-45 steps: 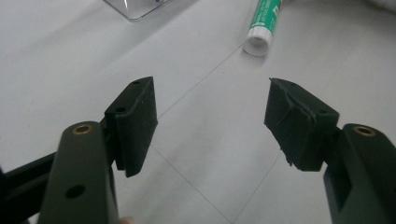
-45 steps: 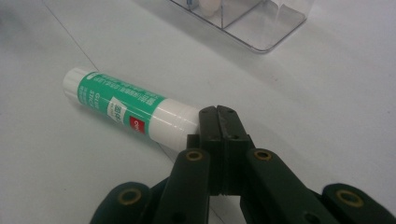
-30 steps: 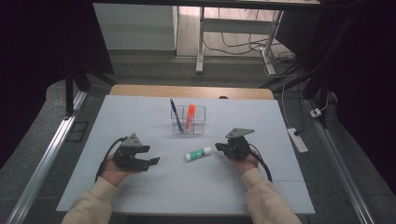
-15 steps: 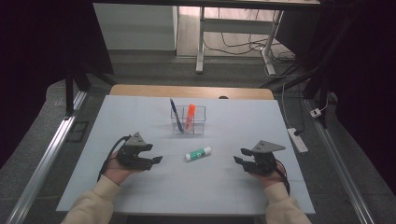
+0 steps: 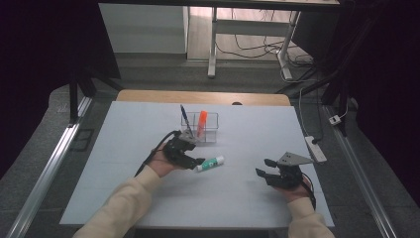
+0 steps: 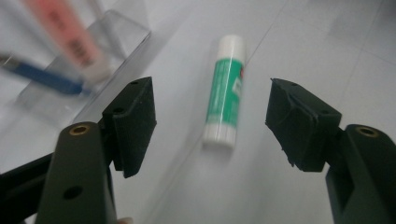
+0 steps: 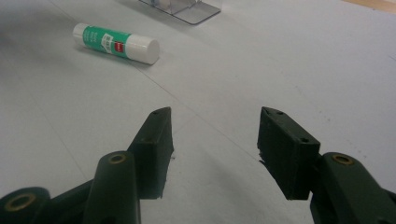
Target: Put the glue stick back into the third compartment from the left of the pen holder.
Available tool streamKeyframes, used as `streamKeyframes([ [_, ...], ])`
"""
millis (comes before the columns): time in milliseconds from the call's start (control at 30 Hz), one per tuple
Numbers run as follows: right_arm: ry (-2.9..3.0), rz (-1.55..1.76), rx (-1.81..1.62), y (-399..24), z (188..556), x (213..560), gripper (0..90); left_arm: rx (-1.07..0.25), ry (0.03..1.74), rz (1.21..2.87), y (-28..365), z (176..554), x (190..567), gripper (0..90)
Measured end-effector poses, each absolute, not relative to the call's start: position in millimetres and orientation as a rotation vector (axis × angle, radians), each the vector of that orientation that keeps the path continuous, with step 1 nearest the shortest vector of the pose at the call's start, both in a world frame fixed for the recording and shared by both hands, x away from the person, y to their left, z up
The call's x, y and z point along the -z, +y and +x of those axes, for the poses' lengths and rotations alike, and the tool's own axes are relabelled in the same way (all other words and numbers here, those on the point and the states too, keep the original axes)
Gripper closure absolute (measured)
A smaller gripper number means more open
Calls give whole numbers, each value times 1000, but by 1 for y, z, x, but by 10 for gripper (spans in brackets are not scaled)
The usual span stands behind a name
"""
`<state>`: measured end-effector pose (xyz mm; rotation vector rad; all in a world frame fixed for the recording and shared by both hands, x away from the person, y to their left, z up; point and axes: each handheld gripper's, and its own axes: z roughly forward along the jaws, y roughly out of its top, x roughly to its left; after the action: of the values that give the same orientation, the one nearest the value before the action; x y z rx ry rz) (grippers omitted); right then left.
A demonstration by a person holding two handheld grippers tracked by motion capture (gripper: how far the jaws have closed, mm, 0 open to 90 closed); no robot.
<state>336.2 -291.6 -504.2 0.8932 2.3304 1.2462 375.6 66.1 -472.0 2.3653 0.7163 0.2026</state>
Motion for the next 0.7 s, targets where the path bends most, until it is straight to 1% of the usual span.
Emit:
streamKeyframes([
  [200, 2329, 910, -1245, -294, 337, 505, 452, -175, 680, 2478, 29, 400, 484, 328],
  [333, 2334, 918, -1236, -295, 338, 506, 451, -128, 660, 2527, 12, 411, 491, 334],
  [400, 2331, 922, -1239, -295, 338, 506, 452, -107, 653, 2543, 6, 415, 494, 351],
  [500, 2332, 925, -1231, -296, 338, 506, 452, -87, 634, 2577, -1, 417, 498, 403],
  [567, 2331, 928, -1229, -296, 338, 506, 452, -66, 620, 2601, -4, 417, 500, 474],
  [667, 2327, 930, -1233, -297, 338, 506, 452, -49, 607, 2641, -6, 415, 502, 606],
  [700, 2325, 930, -1231, -297, 338, 505, 452, -52, 607, 2650, -6, 415, 503, 632],
])
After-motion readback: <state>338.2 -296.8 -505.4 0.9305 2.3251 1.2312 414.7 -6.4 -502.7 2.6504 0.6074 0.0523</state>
